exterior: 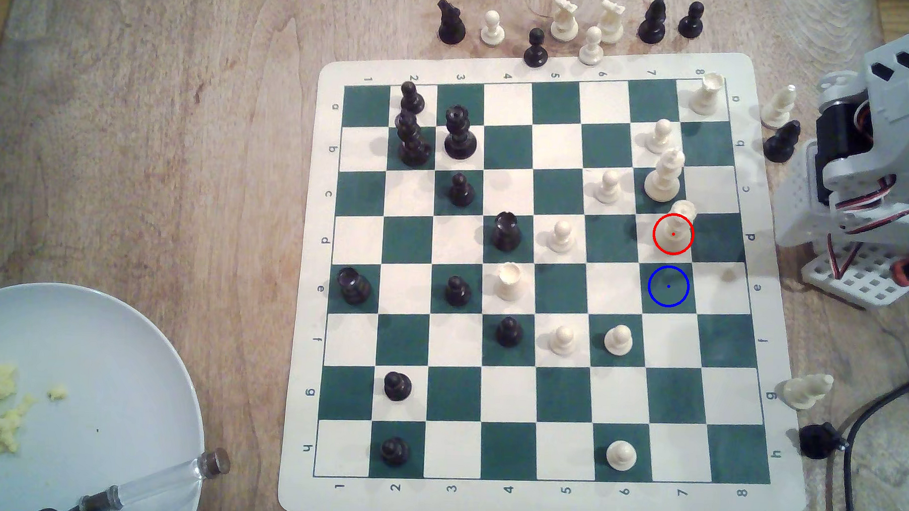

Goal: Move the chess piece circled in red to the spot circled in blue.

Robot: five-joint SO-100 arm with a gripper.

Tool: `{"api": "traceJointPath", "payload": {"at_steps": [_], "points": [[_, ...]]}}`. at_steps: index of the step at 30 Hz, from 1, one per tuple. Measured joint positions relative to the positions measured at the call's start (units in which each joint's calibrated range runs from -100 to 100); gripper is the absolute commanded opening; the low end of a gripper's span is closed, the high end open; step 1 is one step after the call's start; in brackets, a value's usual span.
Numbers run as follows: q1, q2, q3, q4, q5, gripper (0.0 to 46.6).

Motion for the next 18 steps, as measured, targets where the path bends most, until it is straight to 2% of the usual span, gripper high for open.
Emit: {"api": "traceJointPath", "payload": {"at_steps": [5,11,12,18], "points": [[-0.15,0.0,0.0,4.86,0.0,0.2],[-1.4,0.0,0.0,28.53,0.0,0.2],[-0.52,0.0,-0.09,36.41,0.0,0.2],[2.36,0.0,-0.18,50.2,0.0,0.2]]}}
